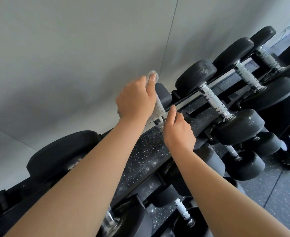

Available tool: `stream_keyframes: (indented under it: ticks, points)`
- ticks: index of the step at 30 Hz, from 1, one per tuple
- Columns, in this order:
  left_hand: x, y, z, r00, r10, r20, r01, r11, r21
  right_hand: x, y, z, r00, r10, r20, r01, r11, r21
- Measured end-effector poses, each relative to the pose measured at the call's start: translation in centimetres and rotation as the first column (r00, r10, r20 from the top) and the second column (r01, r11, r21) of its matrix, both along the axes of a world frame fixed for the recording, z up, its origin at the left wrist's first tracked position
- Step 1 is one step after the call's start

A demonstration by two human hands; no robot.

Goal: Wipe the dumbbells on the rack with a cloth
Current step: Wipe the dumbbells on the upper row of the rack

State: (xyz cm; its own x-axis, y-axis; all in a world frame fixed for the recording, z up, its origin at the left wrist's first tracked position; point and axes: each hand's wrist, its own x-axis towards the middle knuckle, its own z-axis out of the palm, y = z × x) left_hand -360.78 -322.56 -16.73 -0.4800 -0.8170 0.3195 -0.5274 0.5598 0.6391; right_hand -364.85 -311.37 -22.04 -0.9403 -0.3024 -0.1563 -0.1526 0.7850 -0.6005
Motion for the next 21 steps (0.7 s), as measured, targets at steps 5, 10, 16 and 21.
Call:
stream_keyframes:
  ticks: [5, 10, 16, 21]
  points:
    - [-1.0, 0.3, 0.8, 0.981, -0.135, 0.137, 0.153, 0.979, -0.131, 0.1, 0.0, 0.1, 0.999, 0.014, 0.041, -0.012, 0.999, -0.049]
    - [-0.6, 0.6, 0.8, 0.947, -0.189, -0.26, 0.22, 0.971, 0.097, 0.0, 0.0, 0.1, 0.995, 0.062, 0.072, -0.055, 0.994, -0.094]
    - [0.8, 0.4, -2.0, 0.874, 0.273, -0.403, 0.031, 0.794, 0.607, 0.0, 0.3, 0.6, 0.984, 0.127, 0.126, -0.104, 0.98, -0.172]
    - [1.1, 2.6, -0.7, 0.863, 0.481, -0.153, -0.235, 0.65, 0.722, 0.3, 0.4, 1.2, 0.986, 0.112, 0.12, -0.051, 0.905, -0.422]
